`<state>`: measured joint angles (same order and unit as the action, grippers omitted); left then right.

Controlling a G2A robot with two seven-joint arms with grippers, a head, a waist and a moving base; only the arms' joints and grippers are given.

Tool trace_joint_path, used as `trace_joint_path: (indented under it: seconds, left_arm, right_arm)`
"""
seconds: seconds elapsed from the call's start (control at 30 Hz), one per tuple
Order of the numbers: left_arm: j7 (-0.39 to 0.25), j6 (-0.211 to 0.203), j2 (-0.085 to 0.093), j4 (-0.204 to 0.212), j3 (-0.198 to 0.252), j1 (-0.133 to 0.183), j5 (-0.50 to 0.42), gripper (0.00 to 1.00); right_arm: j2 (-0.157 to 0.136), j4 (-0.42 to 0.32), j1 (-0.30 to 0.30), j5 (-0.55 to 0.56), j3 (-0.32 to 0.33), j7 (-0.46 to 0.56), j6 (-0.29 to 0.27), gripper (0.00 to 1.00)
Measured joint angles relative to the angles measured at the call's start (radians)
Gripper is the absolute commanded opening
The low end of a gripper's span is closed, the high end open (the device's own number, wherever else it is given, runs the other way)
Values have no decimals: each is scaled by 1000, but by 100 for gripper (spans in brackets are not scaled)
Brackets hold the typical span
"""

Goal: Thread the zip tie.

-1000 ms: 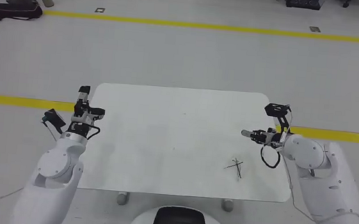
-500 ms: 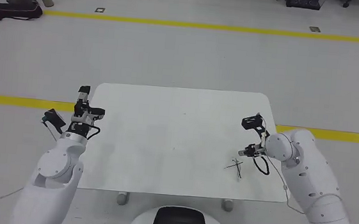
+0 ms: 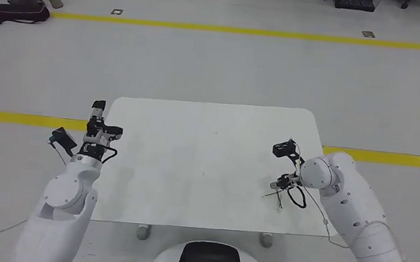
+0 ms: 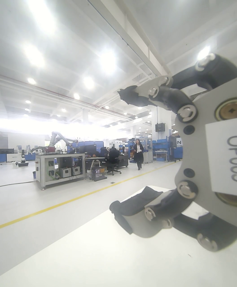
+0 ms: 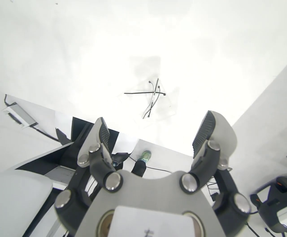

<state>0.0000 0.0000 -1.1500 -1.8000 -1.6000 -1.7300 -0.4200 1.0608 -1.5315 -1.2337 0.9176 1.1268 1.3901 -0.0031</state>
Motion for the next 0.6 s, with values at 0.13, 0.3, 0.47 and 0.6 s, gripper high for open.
trace_joint_path:
  seconds: [0.13,0.3,0.47,0.6]
  left_arm:
    - [0,0,0,0,0,0,0,100]
    - [0,0,0,0,0,0,0,100]
    - [0,0,0,0,0,0,0,100]
    - [0,0,0,0,0,0,0,100]
  right_arm:
    - [-1,56,23,-83,-39,0,18,100]
    - [-1,52,23,-75,-37,0,17,100]
    - [1,51,15,-56,-48,-12,40,100]
    - [5,48,11,-29,-66,-8,119,100]
